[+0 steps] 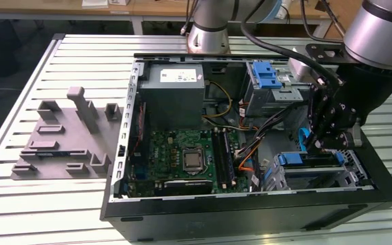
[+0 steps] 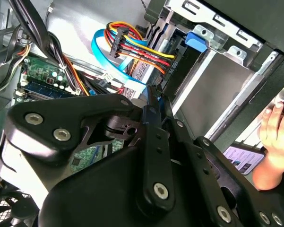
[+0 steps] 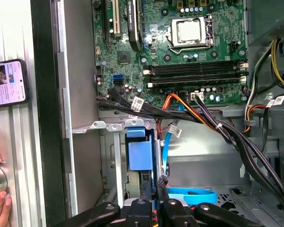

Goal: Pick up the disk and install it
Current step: 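Insert the second disk wire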

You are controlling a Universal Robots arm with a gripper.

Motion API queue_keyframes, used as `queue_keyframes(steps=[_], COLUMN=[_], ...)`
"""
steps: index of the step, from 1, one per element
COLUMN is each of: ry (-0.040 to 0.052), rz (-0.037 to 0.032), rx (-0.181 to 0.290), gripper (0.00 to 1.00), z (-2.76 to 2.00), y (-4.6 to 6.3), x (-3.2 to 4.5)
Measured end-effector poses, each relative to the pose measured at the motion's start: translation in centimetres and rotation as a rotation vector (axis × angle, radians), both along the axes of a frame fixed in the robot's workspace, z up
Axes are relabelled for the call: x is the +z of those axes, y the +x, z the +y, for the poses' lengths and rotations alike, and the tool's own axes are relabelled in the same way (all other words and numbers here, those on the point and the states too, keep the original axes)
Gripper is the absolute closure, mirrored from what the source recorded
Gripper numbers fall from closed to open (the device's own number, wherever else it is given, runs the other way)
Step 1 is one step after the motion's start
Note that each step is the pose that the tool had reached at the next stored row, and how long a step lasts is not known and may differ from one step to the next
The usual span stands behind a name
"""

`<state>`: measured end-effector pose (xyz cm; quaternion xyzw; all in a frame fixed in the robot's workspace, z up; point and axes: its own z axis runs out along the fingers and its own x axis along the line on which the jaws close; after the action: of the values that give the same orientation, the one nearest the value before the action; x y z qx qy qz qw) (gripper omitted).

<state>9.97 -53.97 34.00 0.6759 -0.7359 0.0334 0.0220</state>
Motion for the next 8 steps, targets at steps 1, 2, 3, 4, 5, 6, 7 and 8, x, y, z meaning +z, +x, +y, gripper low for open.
queue_keyframes(steps=[1, 2, 3, 4, 5, 6, 7, 8], ry=[0.0001, 0.0002, 0.0004, 0.0007, 0.0008, 0.0006, 0.0004, 0.0008], rz=[0.0, 0.0, 0.0, 0.0, 0.0, 0.0, 0.0001, 0.0], rx=[0.0, 0.0, 0.0, 0.0, 0.0, 0.0, 0.0, 0.0], gripper=[0.84, 0.84, 0.84, 0.84, 0.84, 0.84, 0.84, 0.84], z=[-0.12, -0.22, -0.29, -0.31, -0.32, -0.32, -0.32, -0.32], y=[0.0, 0.0, 0.0, 0.0, 0.0, 0.01, 0.07, 0.21], x=[-0.05, -0.12, -0.19, -0.26, -0.31, -0.34, -0.35, -0.39])
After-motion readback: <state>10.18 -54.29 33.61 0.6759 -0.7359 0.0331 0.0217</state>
